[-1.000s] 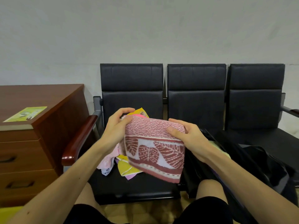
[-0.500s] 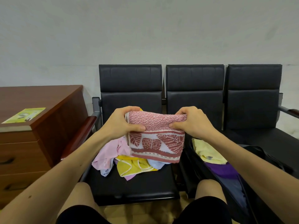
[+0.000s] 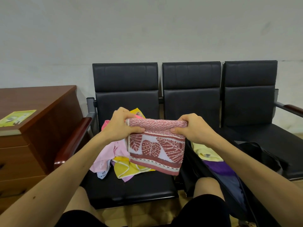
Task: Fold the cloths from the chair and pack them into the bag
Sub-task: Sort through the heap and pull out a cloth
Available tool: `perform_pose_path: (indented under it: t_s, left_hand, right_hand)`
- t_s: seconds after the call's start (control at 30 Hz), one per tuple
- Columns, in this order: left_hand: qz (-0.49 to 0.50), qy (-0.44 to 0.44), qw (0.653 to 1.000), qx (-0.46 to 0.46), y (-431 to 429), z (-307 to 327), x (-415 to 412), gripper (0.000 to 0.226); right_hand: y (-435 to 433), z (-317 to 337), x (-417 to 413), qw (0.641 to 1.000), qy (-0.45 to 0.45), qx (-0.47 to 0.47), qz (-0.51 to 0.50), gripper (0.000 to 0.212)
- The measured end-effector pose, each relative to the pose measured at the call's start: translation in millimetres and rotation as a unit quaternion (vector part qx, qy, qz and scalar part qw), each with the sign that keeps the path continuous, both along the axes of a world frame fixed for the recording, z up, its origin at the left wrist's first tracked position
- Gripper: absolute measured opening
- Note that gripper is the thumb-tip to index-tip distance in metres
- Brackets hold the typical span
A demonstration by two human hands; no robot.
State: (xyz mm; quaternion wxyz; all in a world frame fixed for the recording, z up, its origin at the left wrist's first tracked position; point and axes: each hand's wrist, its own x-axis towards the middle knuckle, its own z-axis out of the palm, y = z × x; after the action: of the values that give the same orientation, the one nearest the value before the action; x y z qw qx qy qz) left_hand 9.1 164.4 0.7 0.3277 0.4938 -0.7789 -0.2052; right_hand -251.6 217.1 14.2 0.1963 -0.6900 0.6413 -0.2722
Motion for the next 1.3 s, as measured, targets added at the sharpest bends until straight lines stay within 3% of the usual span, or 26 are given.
perform_pose_path:
  t_s: [0.1, 0.2, 0.33, 0.43, 0.53, 0.6, 0.67, 0.83, 0.97, 1.13, 1.3]
  left_hand:
    - [-0.051, 0.21, 0.97, 0.114, 4, 0, -6, 0.02]
    - [-0.041, 0.341, 0.922, 0.18, 3, -9, -23, 0.021]
    - [0.003, 0.38, 0.884, 0.274, -15, -47, -54, 0.028]
    - [0.013, 0.415, 0.825, 0.383, -32, -88, -75, 0.043]
    - [-0.006, 0.442, 0.727, 0.526, -38, -137, -99, 0.05]
    - [-0.05, 0.406, 0.695, 0.592, -34, -169, -122, 0.05]
    - [-0.099, 0.351, 0.71, 0.603, -32, -191, -150, 0.048]
    - [-0.102, 0.258, 0.844, 0.458, -69, -212, -228, 0.06]
    - [-0.101, 0.199, 0.913, 0.342, -135, -222, -287, 0.068]
    - [-0.042, 0.132, 0.94, 0.313, -203, -254, -341, 0.07]
    - [-0.041, 0.058, 0.941, 0.331, -238, -291, -366, 0.071]
  right_hand:
    - [11, -19, -13, 0.972, -0.226, -0.002, 0.059, 0.036]
    - [22, -63, -12, 0.894, -0.434, 0.087, 0.066, 0.054]
    - [35, -118, 4, 0.845, -0.509, 0.165, 0.005, 0.039]
    - [31, -140, -16, 0.83, -0.535, 0.147, -0.064, 0.027]
    - [19, -158, -50, 0.844, -0.509, 0.145, -0.093, 0.044]
    - [11, -167, -73, 0.862, -0.476, 0.133, -0.112, 0.038]
    - [3, -176, -101, 0.88, -0.441, 0.115, -0.129, 0.032]
    - [-43, -196, -188, 0.938, -0.282, 0.123, -0.157, 0.038]
    - [-112, -207, -244, 0.968, -0.153, 0.082, -0.18, 0.034]
    - [-190, -236, -276, 0.979, 0.043, 0.087, -0.181, 0.043]
    - [-223, -273, -293, 0.965, 0.152, 0.151, -0.149, 0.045]
